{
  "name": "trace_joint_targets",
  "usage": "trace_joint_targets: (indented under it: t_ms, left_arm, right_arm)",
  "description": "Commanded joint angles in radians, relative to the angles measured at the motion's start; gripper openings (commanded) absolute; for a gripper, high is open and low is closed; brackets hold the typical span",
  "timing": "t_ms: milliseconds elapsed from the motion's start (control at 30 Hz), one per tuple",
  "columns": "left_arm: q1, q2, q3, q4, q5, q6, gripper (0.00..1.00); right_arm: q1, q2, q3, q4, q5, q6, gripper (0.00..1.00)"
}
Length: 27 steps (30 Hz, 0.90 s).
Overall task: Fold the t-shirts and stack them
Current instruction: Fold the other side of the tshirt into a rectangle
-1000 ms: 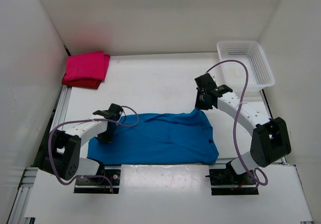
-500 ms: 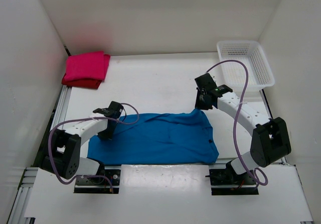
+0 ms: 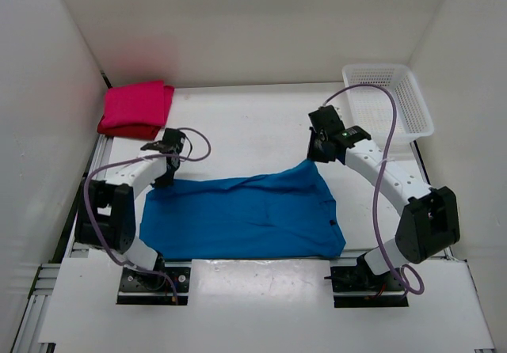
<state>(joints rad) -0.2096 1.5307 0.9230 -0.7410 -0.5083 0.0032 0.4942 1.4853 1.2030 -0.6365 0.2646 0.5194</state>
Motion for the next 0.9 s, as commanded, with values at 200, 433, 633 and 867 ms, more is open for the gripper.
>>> trace_joint_targets:
  t_ms: [200,433,633,867]
  left_arm:
    - [0.029,0.046,0.056,0.045,-0.183,-0.003,0.10]
    - [0.059,-0.041,-0.136,0.045,-0.237,-0.003,0.10]
    - [0.096,-0.061,-0.159,0.045,-0.256,-0.003,0.10]
    - [0.075,-0.081,-0.249,0.045,-0.254,-0.003,0.10]
  right_arm:
    - [0.003,-0.114,-0.032,-0.028,-0.021,-0.032,0.01]
    - [0.021,-0.229,-0.167,-0.037,-0.057,0.021,0.01]
    - [0.041,-0.267,-0.223,-0.037,-0.096,0.051,0.01]
    - [0.075,-0.267,-0.296,-0.037,-0.096,0.090,0.01]
